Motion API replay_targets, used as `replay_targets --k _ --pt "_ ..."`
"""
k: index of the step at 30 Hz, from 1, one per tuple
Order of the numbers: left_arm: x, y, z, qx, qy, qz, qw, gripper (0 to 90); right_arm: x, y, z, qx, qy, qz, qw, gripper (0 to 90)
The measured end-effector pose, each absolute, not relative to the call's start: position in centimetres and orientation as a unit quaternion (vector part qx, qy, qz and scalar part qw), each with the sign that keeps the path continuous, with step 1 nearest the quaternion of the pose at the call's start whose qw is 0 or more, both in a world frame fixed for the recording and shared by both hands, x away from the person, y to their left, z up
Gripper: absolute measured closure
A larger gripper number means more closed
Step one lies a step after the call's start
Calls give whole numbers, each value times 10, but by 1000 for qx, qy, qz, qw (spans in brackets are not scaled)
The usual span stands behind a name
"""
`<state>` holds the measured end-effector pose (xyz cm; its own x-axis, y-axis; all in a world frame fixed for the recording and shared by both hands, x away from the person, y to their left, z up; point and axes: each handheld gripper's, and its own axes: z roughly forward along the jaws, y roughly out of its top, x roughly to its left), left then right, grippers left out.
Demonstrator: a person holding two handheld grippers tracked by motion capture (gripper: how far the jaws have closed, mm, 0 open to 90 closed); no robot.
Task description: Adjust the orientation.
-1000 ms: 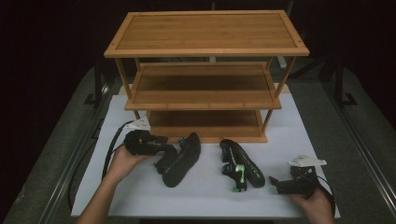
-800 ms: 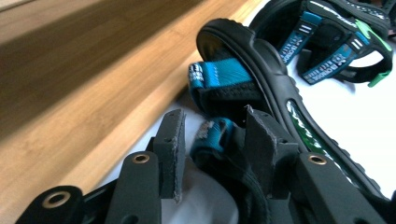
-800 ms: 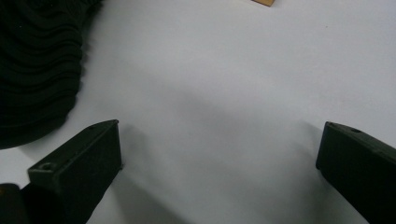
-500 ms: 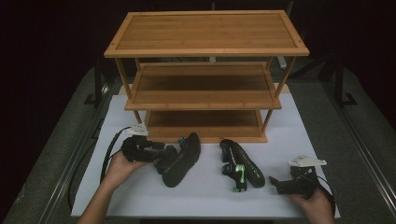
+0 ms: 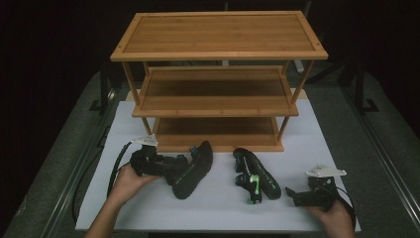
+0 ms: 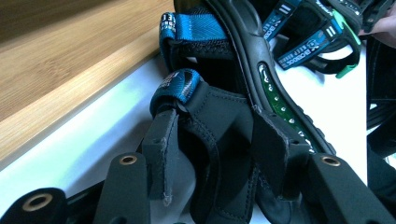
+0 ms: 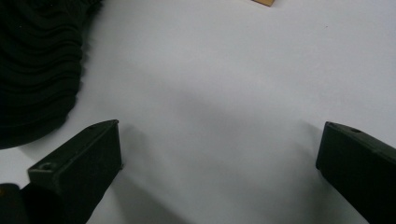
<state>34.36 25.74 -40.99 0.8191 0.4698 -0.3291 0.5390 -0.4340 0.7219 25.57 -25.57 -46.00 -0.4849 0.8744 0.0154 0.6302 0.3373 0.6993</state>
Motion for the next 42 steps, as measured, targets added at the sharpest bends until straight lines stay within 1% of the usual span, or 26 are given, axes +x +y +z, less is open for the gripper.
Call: replay_targets --k 6,12,17,18,19,20,21,22,23,25,28,34,40,42 --pt "338 253 -405 847 278 -36 451 534 256 -256 -460 472 796 329 185 0" --pt "333 250 -400 851 263 -38 453 590 256 -256 -460 472 796 329 186 0" --pt "332 250 -400 850 266 -47 452 623 256 -256 -460 473 796 329 185 0" --pt "332 250 -399 850 264 -47 453 664 256 -256 -460 472 796 329 186 0" --pt "332 250 -399 851 261 -47 454 664 256 -256 -460 472 796 329 186 0" --pt "331 250 -397 848 252 -59 463 738 256 -256 -460 473 796 329 185 0" --pt "331 250 -397 848 252 -59 463 764 256 -256 -460 473 796 329 185 0" --pt "329 248 -395 849 234 -66 470 850 256 -256 -460 473 796 329 185 0" --pt "329 248 -395 849 234 -66 470 874 256 -256 -460 473 796 329 185 0" --pt "327 245 -391 857 228 -49 460 885 256 -256 -460 473 796 329 185 0" --pt "327 248 -389 859 230 -40 456 891 256 -256 -460 472 796 329 186 0" --pt "326 243 -388 853 222 -62 469 895 256 -256 -460 472 796 330 185 0" --pt "321 237 -381 856 207 -57 471 900 256 -256 -460 472 796 330 186 0" --pt "318 236 -378 860 204 -44 466 900 256 -256 -460 473 796 330 185 0"
